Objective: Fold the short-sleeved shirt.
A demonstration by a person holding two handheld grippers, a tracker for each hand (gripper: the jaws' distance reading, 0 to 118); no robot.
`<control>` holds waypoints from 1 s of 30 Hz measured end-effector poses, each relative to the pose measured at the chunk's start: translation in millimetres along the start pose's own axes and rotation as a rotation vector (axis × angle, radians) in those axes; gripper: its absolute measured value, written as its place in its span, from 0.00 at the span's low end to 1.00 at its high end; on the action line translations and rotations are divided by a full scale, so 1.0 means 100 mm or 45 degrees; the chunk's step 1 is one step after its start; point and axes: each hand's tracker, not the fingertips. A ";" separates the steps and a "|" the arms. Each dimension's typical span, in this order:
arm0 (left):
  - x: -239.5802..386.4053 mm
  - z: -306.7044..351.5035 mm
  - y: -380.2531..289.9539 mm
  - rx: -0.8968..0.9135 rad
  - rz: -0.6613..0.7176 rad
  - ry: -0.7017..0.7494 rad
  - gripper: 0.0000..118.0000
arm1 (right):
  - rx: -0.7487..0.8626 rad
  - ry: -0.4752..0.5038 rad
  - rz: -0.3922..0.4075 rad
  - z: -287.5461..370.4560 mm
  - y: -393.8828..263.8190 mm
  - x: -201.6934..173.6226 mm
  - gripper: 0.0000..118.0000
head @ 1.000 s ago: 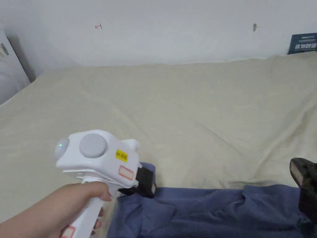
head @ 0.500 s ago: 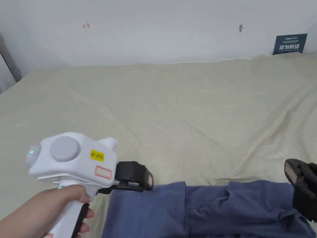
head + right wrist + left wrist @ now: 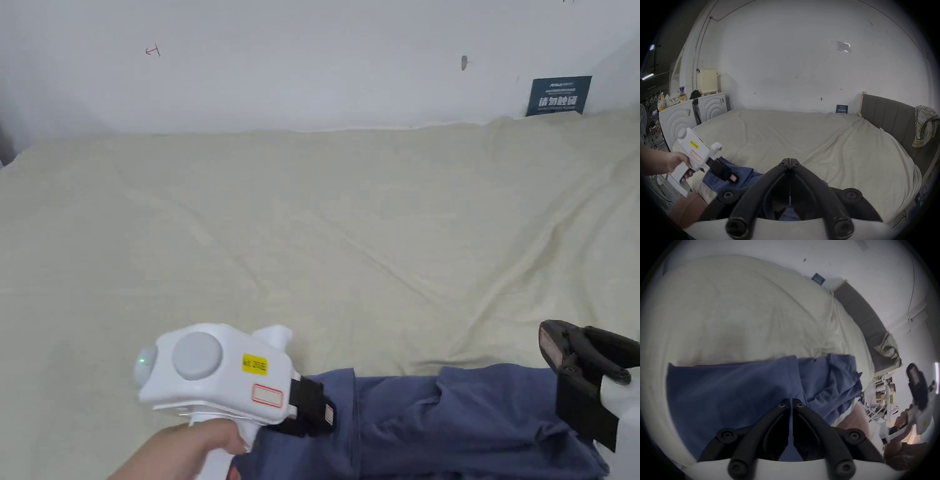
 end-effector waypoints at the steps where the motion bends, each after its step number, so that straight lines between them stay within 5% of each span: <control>1: 0.04 -0.12 -0.01 -0.050 -0.006 0.022 0.04 | -0.007 -0.006 0.003 0.00 -0.01 0.00 0.00; 6: 0.25 -0.23 -0.05 -0.010 -0.070 0.055 0.04 | -0.032 -0.013 0.040 -0.03 -0.06 -0.01 0.00; 11: 0.35 -0.18 -0.12 -0.069 -0.014 -0.492 0.04 | -0.045 -0.001 0.055 -0.09 -0.06 -0.02 0.00; 15: 0.29 0.29 -0.17 0.126 0.045 -0.713 0.04 | -0.041 0.028 0.015 -0.07 -0.01 0.00 0.00; 17: 0.14 0.63 -0.19 0.228 0.078 -0.654 0.04 | -0.044 0.036 -0.011 -0.06 0.02 0.02 0.00; 20: -0.32 1.04 -0.19 0.318 0.107 -0.263 0.05 | -0.047 0.031 -0.019 -0.07 0.04 0.02 0.00; 21: -0.53 1.14 -0.20 0.337 0.100 -0.178 0.14 | -0.046 0.030 -0.018 -0.07 0.05 0.01 0.00; 23: -0.96 1.22 -0.25 0.286 0.172 -0.170 0.78 | -0.044 0.028 -0.015 -0.08 0.06 0.00 0.00; 24: -1.16 1.22 -0.28 0.211 0.220 -0.209 1.00 | -0.047 0.027 -0.011 -0.09 0.06 -0.01 0.00; 30: -1.71 0.86 -0.52 0.110 0.448 -0.564 1.00 | -0.073 0.076 -0.085 -0.08 0.05 -0.06 0.00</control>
